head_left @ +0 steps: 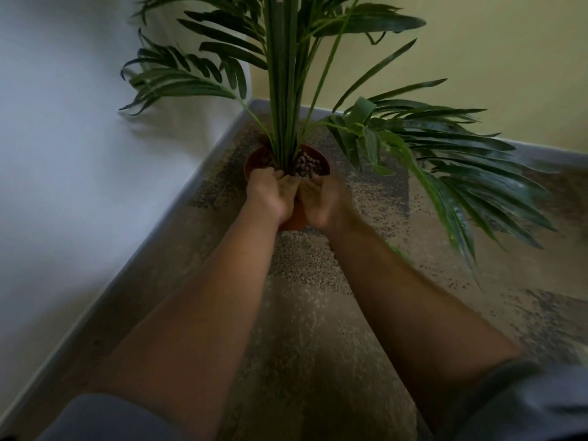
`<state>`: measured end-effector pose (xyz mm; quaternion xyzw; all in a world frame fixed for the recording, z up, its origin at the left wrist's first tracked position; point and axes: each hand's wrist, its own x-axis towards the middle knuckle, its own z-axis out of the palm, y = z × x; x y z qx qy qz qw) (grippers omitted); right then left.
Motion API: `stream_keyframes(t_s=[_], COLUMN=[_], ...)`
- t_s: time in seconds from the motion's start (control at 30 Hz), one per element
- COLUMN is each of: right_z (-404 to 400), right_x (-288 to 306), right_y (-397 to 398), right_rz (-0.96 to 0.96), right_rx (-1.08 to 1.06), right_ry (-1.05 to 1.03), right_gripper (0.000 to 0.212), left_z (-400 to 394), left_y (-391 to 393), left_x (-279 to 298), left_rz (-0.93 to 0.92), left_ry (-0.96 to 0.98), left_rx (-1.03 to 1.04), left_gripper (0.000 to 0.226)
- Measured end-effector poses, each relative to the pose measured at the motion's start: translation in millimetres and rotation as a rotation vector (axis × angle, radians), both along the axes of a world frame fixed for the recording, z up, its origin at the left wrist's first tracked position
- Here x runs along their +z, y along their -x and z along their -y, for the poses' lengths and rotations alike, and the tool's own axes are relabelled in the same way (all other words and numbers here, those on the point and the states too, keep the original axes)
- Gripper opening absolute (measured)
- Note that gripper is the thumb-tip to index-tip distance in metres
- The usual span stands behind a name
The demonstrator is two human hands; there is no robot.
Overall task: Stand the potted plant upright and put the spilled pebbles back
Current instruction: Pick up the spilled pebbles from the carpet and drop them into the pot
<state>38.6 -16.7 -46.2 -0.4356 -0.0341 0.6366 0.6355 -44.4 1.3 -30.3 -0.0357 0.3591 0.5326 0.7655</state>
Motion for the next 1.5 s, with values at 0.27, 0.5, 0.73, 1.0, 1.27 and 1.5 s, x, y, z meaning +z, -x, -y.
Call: stream_keyframes(t_s=[0.27,0.5,0.73,1.0,1.27,1.5], right_z=[37.6,64.2,48.6,38.8,60.5,81.1], right_x=[-60.3,-116.3,-123.2,-145.8,-167.9,-175.0], right_y=[-36.4,-71.7,-102.8,-128.5,-107.2,-76.8], right_rz=[0.449,1.279,1.755,1.732,1.882,2.127], right_rx=[-0.076,0.001,0.173,0.450,0.478,0.291], right_ry=[0.261,0.469,0.675,0.671,0.525,0.264], right_gripper=[0.019,0.031,0.053,0.064,0.057,0.041], left_z=[30.2,42.2,38.3,29.2,28.9,29.4], left_y=[-20.6,-43.3,-70.2,-76.1,-73.5,-68.1], left_x=[-58.7,-108.9,-128.5,-151.6,-159.5,-164.6], left_rz=[-0.412,-0.733,-0.957,-1.016,-1.153,-1.535], left_ry=[-0.173,-0.117,-0.152,-0.239,-0.237,-0.335], left_rx=[-0.442,-0.747,-0.718,-0.668,-0.594,-0.629], left_gripper=[0.015,0.036,0.032,0.035,0.031,0.035])
